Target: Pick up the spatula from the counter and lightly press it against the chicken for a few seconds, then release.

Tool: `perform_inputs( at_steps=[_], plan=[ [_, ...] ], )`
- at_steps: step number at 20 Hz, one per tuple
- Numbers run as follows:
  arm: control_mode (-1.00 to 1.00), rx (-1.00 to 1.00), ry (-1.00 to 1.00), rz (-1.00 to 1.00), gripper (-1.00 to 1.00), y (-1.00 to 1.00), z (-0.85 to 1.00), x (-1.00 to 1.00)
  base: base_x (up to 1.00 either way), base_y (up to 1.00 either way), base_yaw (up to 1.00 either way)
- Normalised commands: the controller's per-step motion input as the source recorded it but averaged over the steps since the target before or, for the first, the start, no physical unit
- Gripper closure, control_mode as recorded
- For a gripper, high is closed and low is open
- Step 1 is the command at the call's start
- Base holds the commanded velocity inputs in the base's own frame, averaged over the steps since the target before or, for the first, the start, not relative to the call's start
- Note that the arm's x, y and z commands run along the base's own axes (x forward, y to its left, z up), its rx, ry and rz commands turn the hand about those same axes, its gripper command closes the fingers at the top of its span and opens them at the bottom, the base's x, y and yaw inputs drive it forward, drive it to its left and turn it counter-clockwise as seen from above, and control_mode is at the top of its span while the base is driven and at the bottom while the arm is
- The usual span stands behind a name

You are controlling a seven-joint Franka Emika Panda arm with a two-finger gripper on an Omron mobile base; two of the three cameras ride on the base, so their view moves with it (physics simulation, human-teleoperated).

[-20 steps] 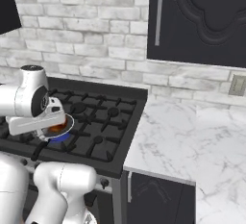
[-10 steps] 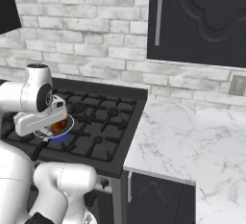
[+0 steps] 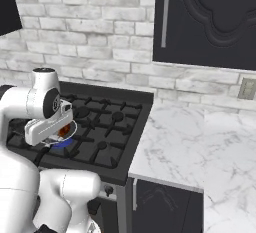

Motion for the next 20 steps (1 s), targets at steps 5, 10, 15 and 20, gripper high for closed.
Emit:
perform_inputs(
  at_steps=[5,10,15,20],
  plan=[
    [-1.00,0.00,-0.04,0.04,1.00,-0.09,0.00,0.06,0.00,0.00,0.00],
    [-1.00,0.00,-0.01,0.00,1.00,-0.07,0.00,0.13,0.00,0.00,0.00],
    [-1.00,0.01,0.00,0.00,1.00,-0.11,0.00,0.18,0.00,0.00,0.00],
    [-1.00,0.04,0.00,0.00,1.00,-0.15,0.00,0.20,0.00,0.00,0.00]
  ],
)
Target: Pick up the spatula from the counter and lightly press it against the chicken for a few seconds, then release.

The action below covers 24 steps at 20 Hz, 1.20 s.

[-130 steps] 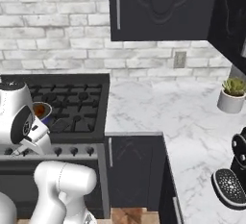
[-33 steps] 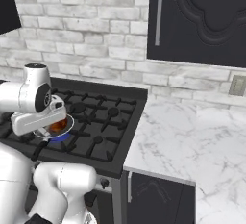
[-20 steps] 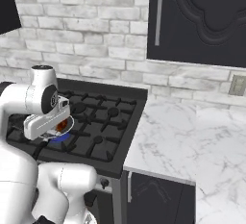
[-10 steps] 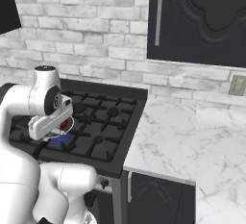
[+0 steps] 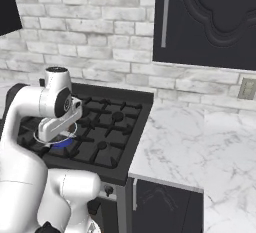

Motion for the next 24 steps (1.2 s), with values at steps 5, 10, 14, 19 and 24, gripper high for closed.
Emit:
perform_inputs(
  at_steps=[5,10,14,19,24],
  plan=[
    [-1.00,0.02,0.00,0.00,1.00,-0.09,0.00,0.21,0.00,0.00,0.00],
    [-1.00,0.00,0.00,0.00,1.00,-0.01,0.00,0.20,0.00,0.00,0.00],
    [-1.00,0.00,0.00,0.00,1.00,-0.02,-0.07,0.21,0.00,0.00,0.00],
    [-1.00,0.00,0.00,0.01,1.00,-0.03,-0.16,0.26,0.00,0.00,0.00],
    [-1.00,0.00,0.00,0.01,1.00,-0.04,-0.18,0.24,0.00,0.00,0.00]
  ],
)
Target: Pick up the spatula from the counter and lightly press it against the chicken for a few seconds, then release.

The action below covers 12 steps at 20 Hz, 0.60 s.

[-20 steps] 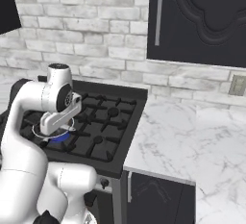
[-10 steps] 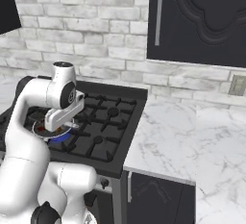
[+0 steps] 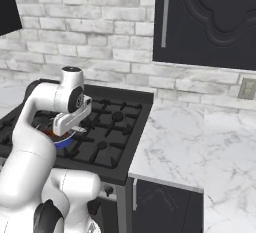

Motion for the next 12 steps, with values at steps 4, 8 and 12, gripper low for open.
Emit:
perform_inputs(
  at_steps=[4,8,12],
  plan=[
    [-1.00,0.00,0.00,0.02,1.00,-0.03,-0.11,0.15,0.00,0.00,0.00],
    [-1.00,0.00,0.00,0.02,1.00,-0.01,-0.09,0.07,0.00,0.00,0.00],
    [-1.00,0.00,0.00,0.02,1.00,0.00,-0.12,0.05,0.00,0.00,0.00]
  ],
)
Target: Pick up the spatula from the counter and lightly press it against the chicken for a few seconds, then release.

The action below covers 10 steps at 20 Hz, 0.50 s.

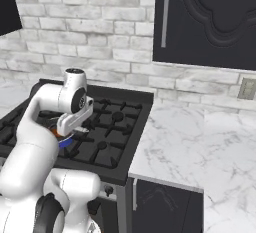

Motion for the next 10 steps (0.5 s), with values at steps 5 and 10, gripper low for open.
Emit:
perform_inputs(
  at_steps=[5,10],
  plan=[
    [-1.00,0.00,0.00,0.03,1.00,0.00,-0.14,0.05,0.00,0.00,0.00],
    [-1.00,0.00,0.00,0.02,1.00,0.00,-0.09,0.10,0.00,0.00,0.00]
  ],
)
